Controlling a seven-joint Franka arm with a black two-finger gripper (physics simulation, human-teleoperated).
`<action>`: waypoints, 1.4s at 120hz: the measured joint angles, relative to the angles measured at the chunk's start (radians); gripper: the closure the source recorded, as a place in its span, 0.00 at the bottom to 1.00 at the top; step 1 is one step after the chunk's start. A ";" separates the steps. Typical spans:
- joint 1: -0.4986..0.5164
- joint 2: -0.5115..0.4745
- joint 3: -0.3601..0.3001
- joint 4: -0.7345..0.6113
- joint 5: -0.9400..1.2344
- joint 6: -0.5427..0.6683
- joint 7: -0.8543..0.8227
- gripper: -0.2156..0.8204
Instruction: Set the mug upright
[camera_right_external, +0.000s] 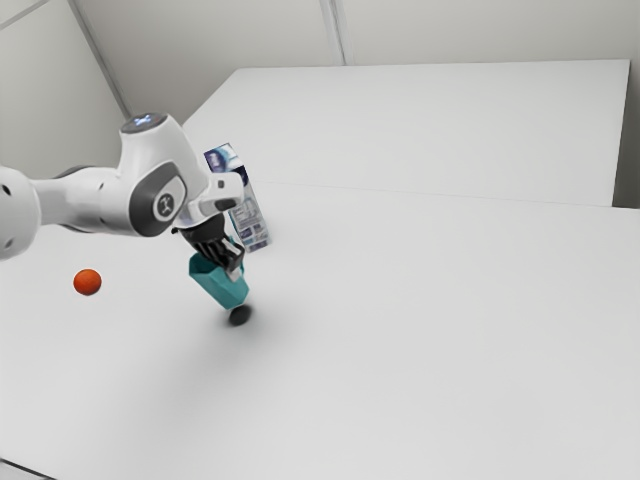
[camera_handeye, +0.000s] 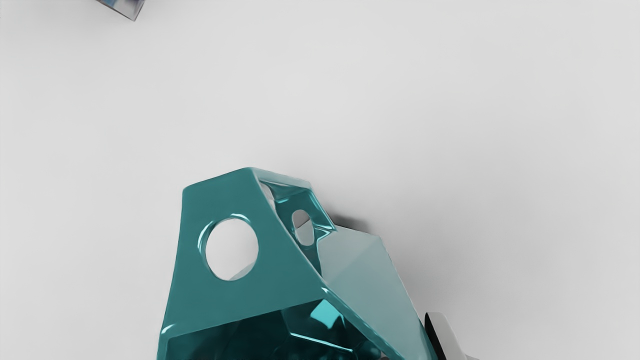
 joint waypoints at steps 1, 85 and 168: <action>0.000 0.001 0.000 0.000 0.000 0.002 -0.002 0.96; -0.008 0.057 -0.013 -0.005 0.002 0.010 -0.119 0.96; -0.005 0.090 -0.015 -0.006 -0.004 0.014 -0.151 0.86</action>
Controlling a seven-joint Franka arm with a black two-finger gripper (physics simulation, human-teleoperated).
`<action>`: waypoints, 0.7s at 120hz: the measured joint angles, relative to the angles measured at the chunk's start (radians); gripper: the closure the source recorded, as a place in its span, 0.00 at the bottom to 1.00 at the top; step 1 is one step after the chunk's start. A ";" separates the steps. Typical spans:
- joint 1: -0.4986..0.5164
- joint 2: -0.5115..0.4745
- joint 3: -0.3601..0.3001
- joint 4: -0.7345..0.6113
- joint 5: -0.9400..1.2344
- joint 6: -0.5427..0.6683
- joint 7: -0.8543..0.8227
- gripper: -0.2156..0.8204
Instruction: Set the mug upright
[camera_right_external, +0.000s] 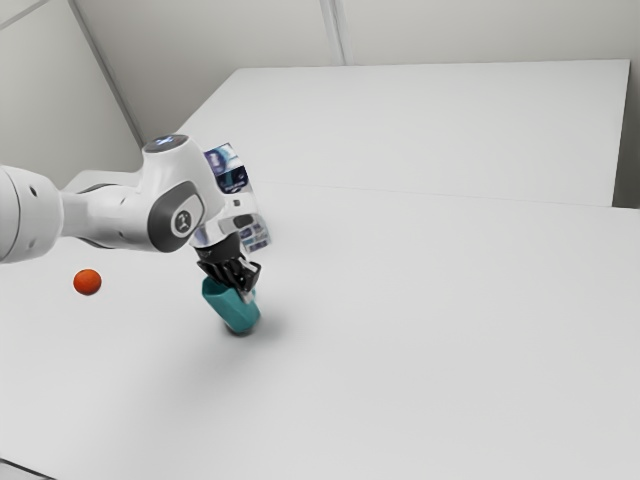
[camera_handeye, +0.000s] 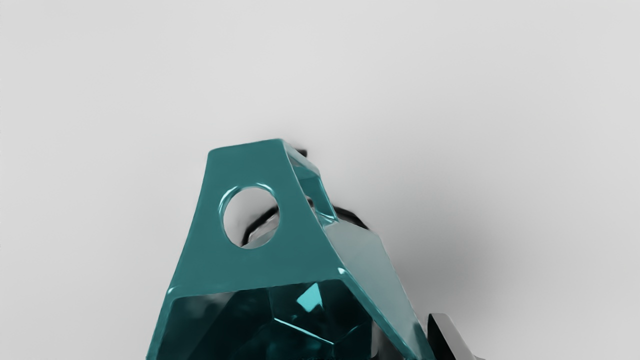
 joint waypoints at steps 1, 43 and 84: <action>0.000 0.000 0.000 0.000 0.000 0.000 0.000 0.86; -0.005 -0.018 -0.003 0.003 -0.006 0.001 0.012 0.54; -0.025 -0.045 -0.004 0.008 -0.006 0.001 0.017 0.29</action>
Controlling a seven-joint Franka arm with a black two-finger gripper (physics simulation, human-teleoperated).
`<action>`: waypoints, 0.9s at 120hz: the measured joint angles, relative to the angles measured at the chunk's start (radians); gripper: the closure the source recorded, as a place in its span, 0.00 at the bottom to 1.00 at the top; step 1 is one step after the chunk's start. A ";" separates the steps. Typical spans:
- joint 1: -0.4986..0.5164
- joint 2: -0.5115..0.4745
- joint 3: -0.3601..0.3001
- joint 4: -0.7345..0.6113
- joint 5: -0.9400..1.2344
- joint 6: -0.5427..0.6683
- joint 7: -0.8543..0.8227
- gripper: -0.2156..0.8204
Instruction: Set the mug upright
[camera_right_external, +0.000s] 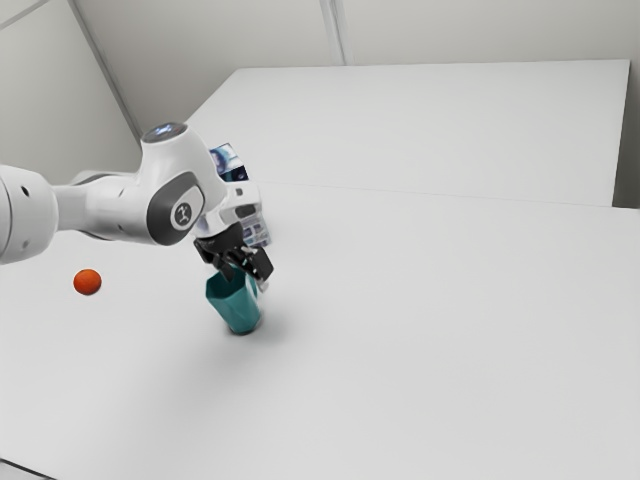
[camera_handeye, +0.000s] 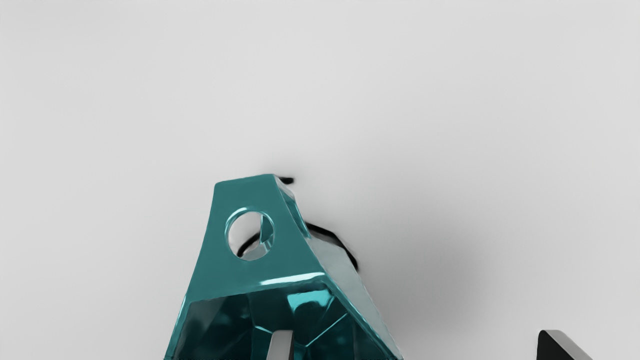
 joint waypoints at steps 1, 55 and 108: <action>0.000 -0.001 0.000 0.000 0.000 0.000 0.000 0.29; -0.024 -0.091 0.000 0.010 -0.009 -0.031 0.005 0.24; -0.025 -0.044 0.007 0.348 -0.013 -0.393 -0.020 0.23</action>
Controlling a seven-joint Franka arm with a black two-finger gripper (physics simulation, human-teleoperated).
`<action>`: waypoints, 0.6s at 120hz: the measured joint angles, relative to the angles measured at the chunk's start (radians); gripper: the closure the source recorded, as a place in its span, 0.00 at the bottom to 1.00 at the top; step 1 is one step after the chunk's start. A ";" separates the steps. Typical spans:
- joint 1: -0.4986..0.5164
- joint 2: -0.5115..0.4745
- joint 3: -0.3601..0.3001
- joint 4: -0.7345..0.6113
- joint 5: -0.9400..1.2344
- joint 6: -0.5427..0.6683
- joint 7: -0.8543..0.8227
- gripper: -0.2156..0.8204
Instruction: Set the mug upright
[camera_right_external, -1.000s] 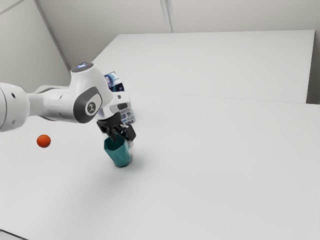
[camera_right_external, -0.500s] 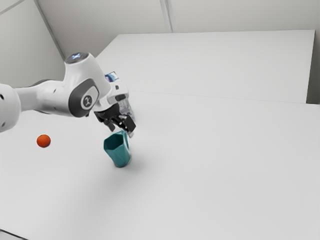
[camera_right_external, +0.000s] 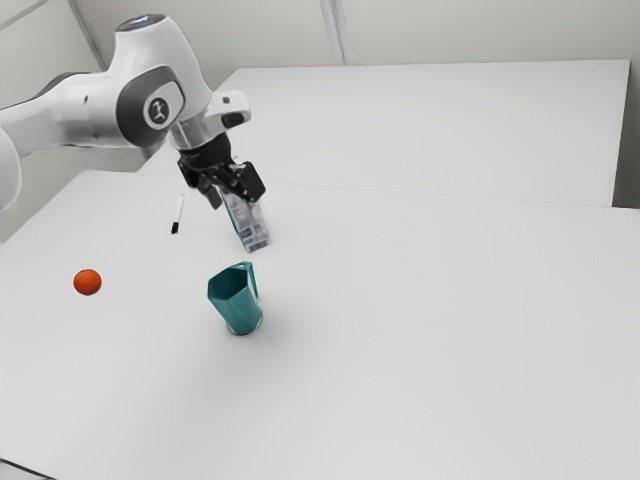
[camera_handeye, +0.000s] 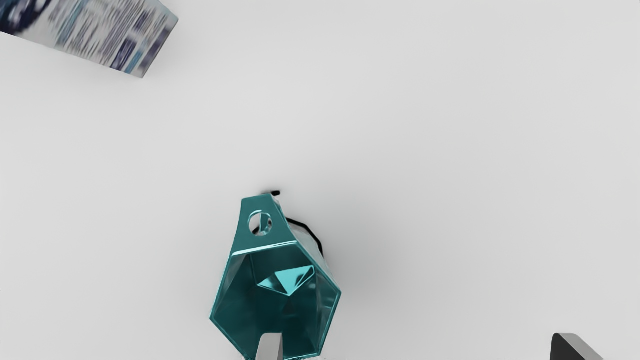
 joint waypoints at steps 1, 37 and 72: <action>-0.001 0.003 0.001 0.007 0.000 -0.007 0.000 0.23; -0.201 0.096 0.207 0.227 0.012 -0.202 -0.013 0.23; -0.232 0.114 0.240 0.380 0.043 -0.341 -0.033 0.23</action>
